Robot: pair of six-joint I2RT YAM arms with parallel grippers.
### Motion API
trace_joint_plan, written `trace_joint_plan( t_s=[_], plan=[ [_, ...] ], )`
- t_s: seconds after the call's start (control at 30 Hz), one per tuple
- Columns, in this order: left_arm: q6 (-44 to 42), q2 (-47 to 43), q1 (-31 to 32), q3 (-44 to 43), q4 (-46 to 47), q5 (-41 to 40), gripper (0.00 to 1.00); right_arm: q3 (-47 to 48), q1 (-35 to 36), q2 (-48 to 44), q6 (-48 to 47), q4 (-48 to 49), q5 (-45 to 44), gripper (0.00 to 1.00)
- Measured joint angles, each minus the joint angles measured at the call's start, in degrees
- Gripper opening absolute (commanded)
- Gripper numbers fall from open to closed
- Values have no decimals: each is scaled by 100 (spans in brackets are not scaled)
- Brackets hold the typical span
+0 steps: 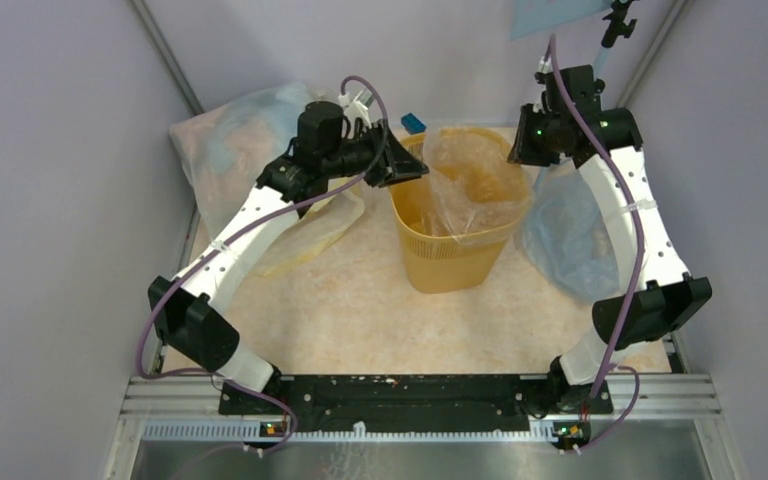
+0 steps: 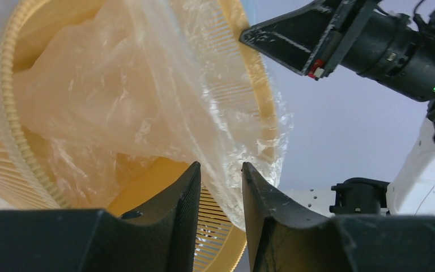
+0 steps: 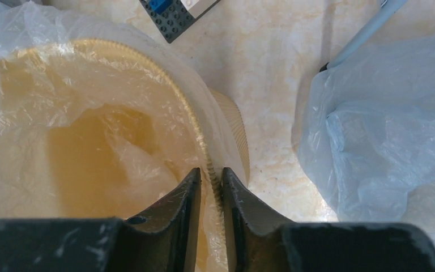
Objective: Put the trash bags into the trash bin
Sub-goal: Place the trash bag in the trash bin.
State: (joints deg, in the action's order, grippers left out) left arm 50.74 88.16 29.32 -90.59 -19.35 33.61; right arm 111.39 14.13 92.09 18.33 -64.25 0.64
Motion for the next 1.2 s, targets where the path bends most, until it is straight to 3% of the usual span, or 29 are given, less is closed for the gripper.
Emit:
trace_joint_plan(
  t_s=[0.13,0.3,0.47,0.63,0.77,0.87,0.93,1.2],
  plan=[
    [94,0,-20,203,-35,-31,48,-111,-4,-13,-44,157,9,10],
    [267,0,-33,363,20,-37,38,-229,-4,-61,-151,271,57,7],
    [562,0,-39,614,522,129,45,-302,-4,-103,-170,334,144,6],
    [769,52,-39,671,872,286,45,-315,-4,-107,-170,352,184,5],
    [846,168,-37,675,1036,372,31,-337,-4,-109,-170,391,225,1],
    [901,304,-37,682,1032,450,9,-341,-4,-109,-168,407,258,0],
    [997,358,-39,671,1117,551,0,-341,-4,-109,-166,411,269,0],
    [750,260,-122,658,938,560,0,-376,-4,-127,-160,468,243,0]
  ],
)
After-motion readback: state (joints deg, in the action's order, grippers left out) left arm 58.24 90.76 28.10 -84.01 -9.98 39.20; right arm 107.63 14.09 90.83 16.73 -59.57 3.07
